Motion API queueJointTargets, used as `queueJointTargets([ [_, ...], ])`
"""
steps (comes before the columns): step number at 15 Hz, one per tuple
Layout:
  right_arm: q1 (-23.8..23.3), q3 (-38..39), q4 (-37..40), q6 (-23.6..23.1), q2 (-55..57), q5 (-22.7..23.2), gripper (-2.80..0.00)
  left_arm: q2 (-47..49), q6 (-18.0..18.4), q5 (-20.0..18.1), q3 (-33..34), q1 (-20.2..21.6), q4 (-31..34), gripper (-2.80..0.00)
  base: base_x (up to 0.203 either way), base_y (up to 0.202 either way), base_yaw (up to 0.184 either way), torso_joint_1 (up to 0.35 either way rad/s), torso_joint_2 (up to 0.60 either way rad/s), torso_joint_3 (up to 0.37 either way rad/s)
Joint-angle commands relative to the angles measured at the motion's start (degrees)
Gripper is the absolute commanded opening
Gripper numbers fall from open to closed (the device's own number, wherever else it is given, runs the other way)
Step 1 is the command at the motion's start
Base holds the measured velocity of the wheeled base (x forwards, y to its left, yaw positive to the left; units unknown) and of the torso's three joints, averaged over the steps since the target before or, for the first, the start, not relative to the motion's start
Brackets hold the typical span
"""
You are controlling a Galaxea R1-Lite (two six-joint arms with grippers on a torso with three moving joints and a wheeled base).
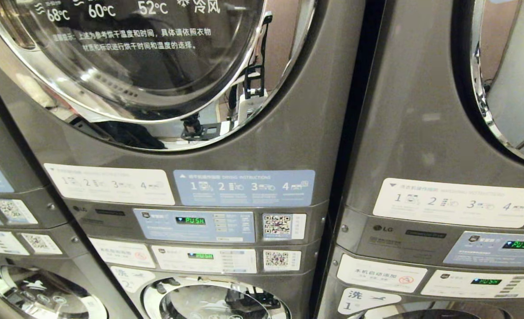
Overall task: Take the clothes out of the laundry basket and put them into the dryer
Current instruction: Close the dryer
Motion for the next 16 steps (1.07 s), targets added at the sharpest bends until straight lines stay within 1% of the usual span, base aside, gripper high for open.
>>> queueJointTargets([
  [1,0.0,0.8,0.0,-0.1,0.1,0.0,-2.80,-8.0,0.2,0.8,0.1,0.5,0.1,-2.80,0.000,0.000,0.000,0.015,0.03,0.000],
  [3,0.0,0.8,0.0,-0.1,0.1,0.1,-2.80,-15.0,0.4,2.8,0.2,0.7,4.0,-2.80,0.000,0.000,0.000,0.009,0.01,-0.001],
  [6,0.0,0.8,0.0,0.6,0.1,0.2,-2.80,-23.7,0.6,3.8,1.2,0.7,12.1,-2.80,0.000,0.000,0.000,-0.006,0.01,0.009],
  [8,0.0,0.9,-0.1,0.7,0.1,0.2,-2.80,-28.6,0.6,4.2,6.0,0.7,14.7,-2.80,0.000,0.000,0.000,0.000,0.00,0.000],
  [10,0.0,1.0,-0.2,1.4,0.1,0.1,-2.80,-35.1,1.5,4.4,15.7,0.8,15.7,-2.80,0.000,0.000,0.000,0.000,0.00,0.000],
  [13,0.0,1.1,-0.4,2.3,0.1,0.0,-2.80,-50.3,2.3,4.5,35.2,0.7,18.6,-2.80,0.000,0.000,0.000,0.000,0.00,0.000],
  [15,0.0,1.1,-0.5,2.2,0.1,0.0,-2.80,-61.7,2.6,3.7,46.7,0.3,22.6,-2.80,0.000,0.000,0.000,0.000,0.00,0.000],
  [16,0.0,1.1,-0.5,2.1,0.1,0.0,-2.80,-66.7,2.7,3.3,51.3,0.2,25.5,-2.80,0.000,0.000,0.000,0.000,0.00,0.000],
])
